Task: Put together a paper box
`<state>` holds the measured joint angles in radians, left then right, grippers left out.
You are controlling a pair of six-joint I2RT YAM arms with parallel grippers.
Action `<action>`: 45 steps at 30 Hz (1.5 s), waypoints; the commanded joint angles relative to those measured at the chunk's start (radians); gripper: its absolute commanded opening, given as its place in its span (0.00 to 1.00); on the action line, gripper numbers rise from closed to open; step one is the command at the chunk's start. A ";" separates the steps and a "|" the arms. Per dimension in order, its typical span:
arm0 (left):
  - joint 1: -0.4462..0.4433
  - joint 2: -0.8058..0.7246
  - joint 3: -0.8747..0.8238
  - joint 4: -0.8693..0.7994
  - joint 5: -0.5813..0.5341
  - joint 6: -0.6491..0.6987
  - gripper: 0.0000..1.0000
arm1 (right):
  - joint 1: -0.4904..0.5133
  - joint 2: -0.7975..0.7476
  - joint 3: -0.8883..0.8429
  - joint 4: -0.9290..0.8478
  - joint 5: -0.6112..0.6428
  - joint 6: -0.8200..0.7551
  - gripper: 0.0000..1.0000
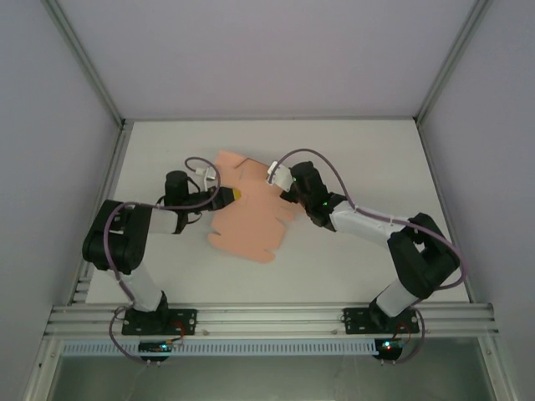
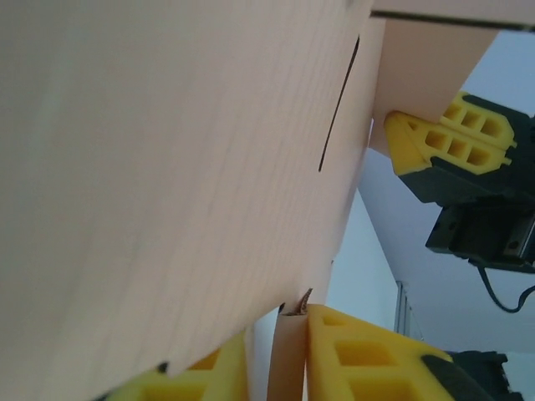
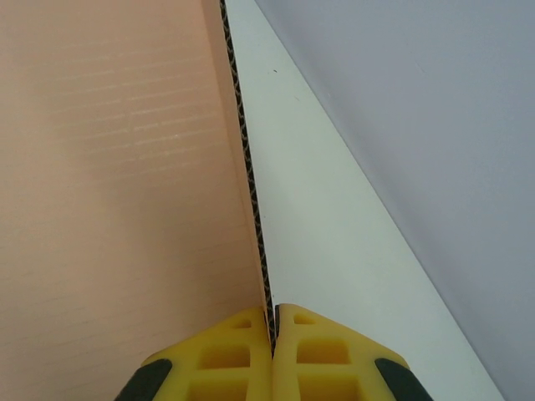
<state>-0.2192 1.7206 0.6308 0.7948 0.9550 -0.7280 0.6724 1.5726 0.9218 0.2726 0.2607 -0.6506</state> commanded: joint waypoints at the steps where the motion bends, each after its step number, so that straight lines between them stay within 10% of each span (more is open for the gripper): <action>1: -0.012 -0.018 0.042 -0.106 -0.105 -0.042 0.14 | 0.052 -0.046 -0.025 0.060 -0.058 -0.056 0.00; 8: -0.022 -0.024 0.109 -0.432 -0.305 -0.185 0.18 | 0.147 -0.072 -0.079 0.081 0.027 -0.254 0.00; 17: -0.019 0.040 0.151 -0.471 -0.281 -0.296 0.27 | 0.246 -0.078 -0.126 0.078 0.139 -0.297 0.00; 29: -0.011 -0.320 0.245 -1.047 -0.665 0.240 1.00 | 0.117 -0.110 -0.112 -0.078 0.043 -0.298 0.00; 31: -0.005 -0.354 0.257 -1.068 -0.680 0.338 1.00 | 0.094 -0.112 -0.106 -0.093 -0.002 -0.296 0.00; 37: 0.080 -0.320 0.357 -1.130 -0.625 0.557 1.00 | 0.029 -0.115 -0.093 -0.101 -0.116 -0.330 0.00; 45: 0.098 -0.180 0.489 -1.133 -0.243 0.733 1.00 | -0.004 -0.100 -0.069 -0.095 -0.212 -0.370 0.00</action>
<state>-0.0910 1.5013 1.0554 -0.3042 0.5220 -0.1181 0.6685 1.4750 0.8078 0.1967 0.1066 -0.9890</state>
